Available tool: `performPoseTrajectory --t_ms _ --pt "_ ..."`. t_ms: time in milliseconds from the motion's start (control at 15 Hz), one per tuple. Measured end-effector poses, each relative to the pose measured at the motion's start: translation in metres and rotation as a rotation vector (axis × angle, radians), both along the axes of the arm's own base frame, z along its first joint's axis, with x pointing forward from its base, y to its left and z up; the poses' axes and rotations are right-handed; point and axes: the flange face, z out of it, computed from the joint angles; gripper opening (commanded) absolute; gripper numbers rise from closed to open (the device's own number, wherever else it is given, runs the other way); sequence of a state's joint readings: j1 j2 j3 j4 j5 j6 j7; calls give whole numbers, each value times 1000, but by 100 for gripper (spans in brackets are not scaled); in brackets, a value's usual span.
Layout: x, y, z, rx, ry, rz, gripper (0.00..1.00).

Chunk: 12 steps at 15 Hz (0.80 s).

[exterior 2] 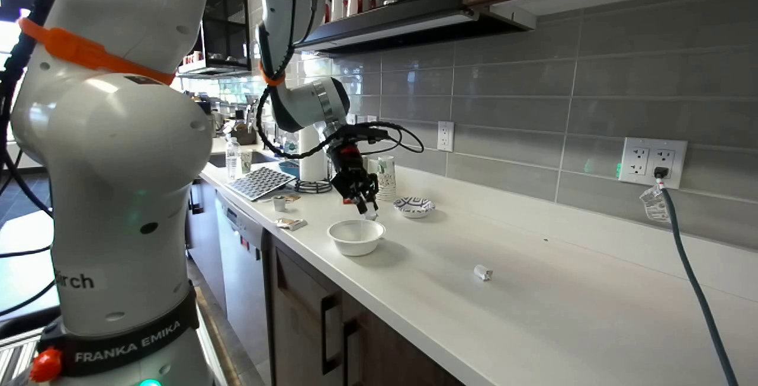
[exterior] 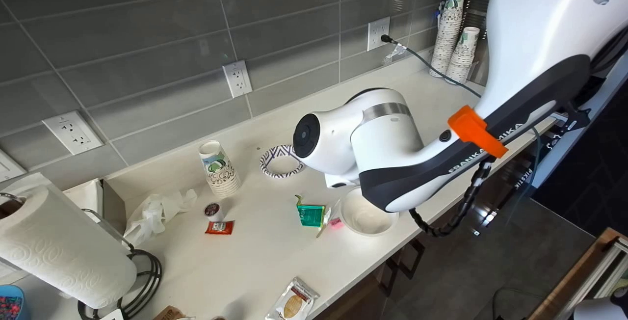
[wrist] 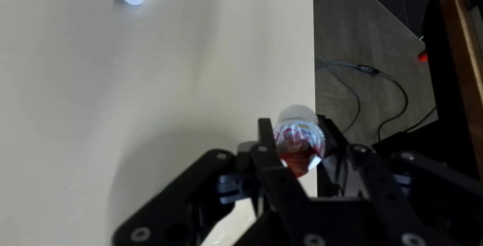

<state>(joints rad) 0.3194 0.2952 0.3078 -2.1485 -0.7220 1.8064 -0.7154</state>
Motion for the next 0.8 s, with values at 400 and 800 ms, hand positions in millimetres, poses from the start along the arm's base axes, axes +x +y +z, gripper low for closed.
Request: performPoseTrajectory --t_ms 400,800 --pt "0 0 -1 -6 10 6 37" --pt "1 0 -3 -11 14 17 38"
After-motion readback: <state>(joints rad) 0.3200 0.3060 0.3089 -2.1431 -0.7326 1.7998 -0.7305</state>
